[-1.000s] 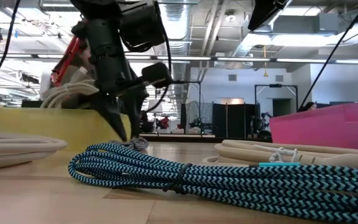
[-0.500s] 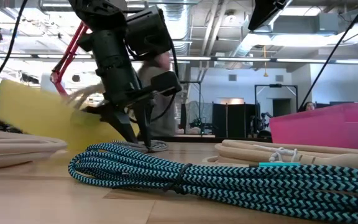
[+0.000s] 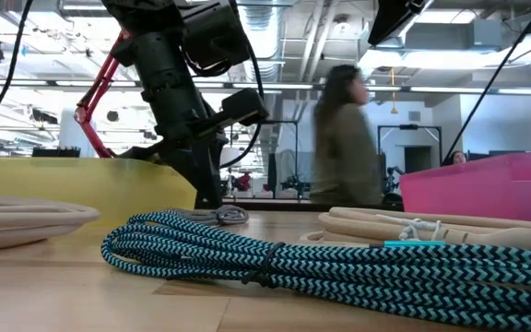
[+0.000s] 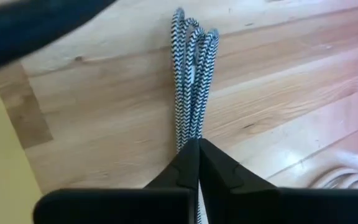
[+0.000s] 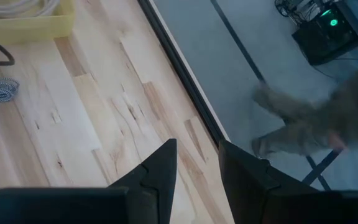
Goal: Pick & Place USB Port
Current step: Put the black and white charger cable into the pink bin
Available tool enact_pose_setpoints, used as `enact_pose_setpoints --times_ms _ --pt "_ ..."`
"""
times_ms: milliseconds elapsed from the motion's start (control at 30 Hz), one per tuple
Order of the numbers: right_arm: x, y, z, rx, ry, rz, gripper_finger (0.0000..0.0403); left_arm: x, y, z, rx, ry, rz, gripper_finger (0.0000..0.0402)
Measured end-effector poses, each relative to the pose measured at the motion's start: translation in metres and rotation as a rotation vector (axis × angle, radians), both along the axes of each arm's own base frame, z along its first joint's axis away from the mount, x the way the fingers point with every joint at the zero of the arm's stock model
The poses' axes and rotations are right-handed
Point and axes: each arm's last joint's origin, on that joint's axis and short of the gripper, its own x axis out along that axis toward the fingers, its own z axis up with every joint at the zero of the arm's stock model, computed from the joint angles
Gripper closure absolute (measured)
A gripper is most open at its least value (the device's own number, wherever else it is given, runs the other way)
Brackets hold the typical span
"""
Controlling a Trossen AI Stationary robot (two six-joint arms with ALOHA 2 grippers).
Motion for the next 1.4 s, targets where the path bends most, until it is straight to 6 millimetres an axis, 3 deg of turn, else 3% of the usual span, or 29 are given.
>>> enact_pose_setpoints --times_ms 300,633,867,967,1133,1400 --pt "0.000 0.000 0.000 0.000 0.001 0.001 0.0291 0.001 -0.004 0.001 0.009 -0.012 -0.028 0.0398" --pt "0.002 0.003 -0.002 0.058 0.045 0.157 0.0291 0.009 -0.005 0.007 0.000 -0.114 -0.027 0.0392" --pt "0.002 0.003 -0.001 0.060 0.042 0.151 0.0291 0.016 0.002 0.012 0.051 -0.201 0.029 0.0394" --pt "0.002 0.003 -0.001 0.065 0.036 0.144 0.0291 0.018 0.006 0.014 -0.029 -0.214 -0.045 0.0395" --pt "0.002 0.003 -0.001 0.065 0.035 0.142 0.0291 0.019 0.000 0.039 -0.112 -0.352 -0.230 0.0393" --pt "0.004 0.003 0.000 0.059 0.008 0.142 0.0291 0.002 0.007 0.091 0.063 -0.527 -0.088 0.0393"
